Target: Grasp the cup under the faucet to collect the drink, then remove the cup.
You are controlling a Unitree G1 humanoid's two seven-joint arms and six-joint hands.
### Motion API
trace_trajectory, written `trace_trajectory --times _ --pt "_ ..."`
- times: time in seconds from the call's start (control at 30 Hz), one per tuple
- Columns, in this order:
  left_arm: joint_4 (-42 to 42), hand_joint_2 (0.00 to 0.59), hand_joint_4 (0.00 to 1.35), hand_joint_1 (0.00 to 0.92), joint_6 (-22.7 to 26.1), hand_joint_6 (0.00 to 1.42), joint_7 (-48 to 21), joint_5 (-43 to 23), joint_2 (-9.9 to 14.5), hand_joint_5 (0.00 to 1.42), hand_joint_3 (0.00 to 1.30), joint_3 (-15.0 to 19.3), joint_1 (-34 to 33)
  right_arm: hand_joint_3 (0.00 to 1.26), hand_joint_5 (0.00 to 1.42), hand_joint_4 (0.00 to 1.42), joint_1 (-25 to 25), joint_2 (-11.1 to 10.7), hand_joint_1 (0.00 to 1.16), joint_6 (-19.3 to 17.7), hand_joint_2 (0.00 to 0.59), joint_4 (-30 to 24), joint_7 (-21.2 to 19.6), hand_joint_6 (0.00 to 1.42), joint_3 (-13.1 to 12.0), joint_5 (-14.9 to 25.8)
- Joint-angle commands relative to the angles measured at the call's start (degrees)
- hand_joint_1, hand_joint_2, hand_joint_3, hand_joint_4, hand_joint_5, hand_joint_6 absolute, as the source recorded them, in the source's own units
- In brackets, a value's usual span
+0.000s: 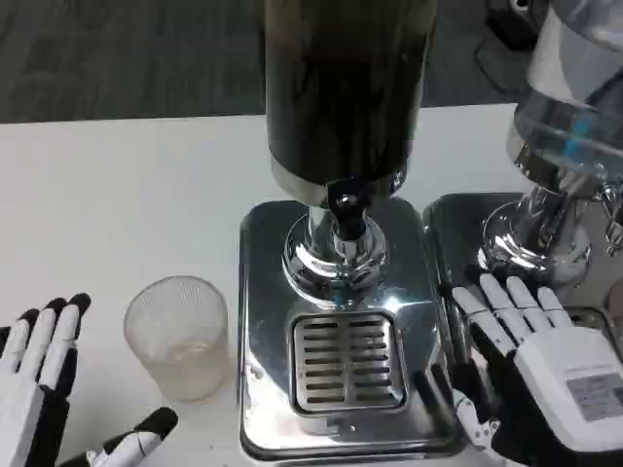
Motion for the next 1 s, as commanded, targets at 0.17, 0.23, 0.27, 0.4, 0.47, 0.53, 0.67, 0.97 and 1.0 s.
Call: trace_trajectory --times 0.17,0.23,0.27,0.4,0.47,0.53,0.67,0.97,1.0 --pt "0.21 0.081 0.0 0.0 -0.02 0.0 0.63 0.05 -0.02 0.0 0.0 -0.64 -0.68 0.11 0.0 0.0 -1.6 0.26 0.47 0.49 0.582 0.74 1.08 0.0 0.09 0.67" --pt "0.4 0.078 0.0 0.0 -0.11 0.0 0.58 -0.45 -0.18 0.0 0.0 -0.61 -0.82 0.11 0.0 0.0 -1.78 0.3 0.47 0.5 0.582 0.97 1.24 0.0 0.14 0.82" --pt "0.65 0.076 0.0 0.0 -0.43 0.0 0.63 -0.97 -0.26 0.0 0.0 -0.62 -1.04 0.11 0.0 0.0 -1.87 0.42 0.47 0.67 0.582 1.06 1.53 0.0 0.14 0.98" --pt "3.71 0.062 0.0 0.0 -5.47 0.0 1.0 -8.0 -0.93 0.0 0.0 -0.22 -3.37 0.11 0.0 0.0 -1.75 0.54 0.47 0.98 0.582 0.9 1.91 0.0 0.13 1.19" --pt "5.79 0.062 0.0 0.0 -8.67 0.0 0.76 -11.52 -0.92 0.0 0.0 -0.03 -4.49 0.11 0.0 0.0 -1.7 0.6 0.47 1.12 0.582 0.88 1.99 0.0 0.09 1.35" --pt "8.45 0.061 0.0 0.0 -12.04 0.0 0.28 -14.91 -0.95 0.0 0.0 -0.07 -5.82 0.11 0.0 0.0 -1.68 0.68 0.47 1.16 0.582 0.91 1.92 0.0 0.05 1.47" --pt "13.88 0.062 0.0 0.004 -17.45 0.0 -1.32 -20.18 -0.96 0.0 0.0 -0.55 -8.71 0.11 0.0 0.0 -1.78 0.94 0.46 1.48 0.582 0.72 2.06 0.0 0.06 1.45" --pt "19.59 0.054 0.0 0.049 -22.85 0.0 -1.56 -21.14 -0.57 0.0 0.0 -0.31 -11.48 0.12 0.0 0.0 -2.39 1.82 0.46 2.05 0.582 0.76 2.87 0.0 0.57 1.08" --pt "20.46 0.054 0.0 0.05 -23.86 0.0 -1.01 -21.23 -0.65 0.0 0.0 -0.09 -11.6 0.12 0.0 0.0 -2.36 2.02 0.46 2.24 0.582 0.74 2.86 0.0 0.74 0.91"
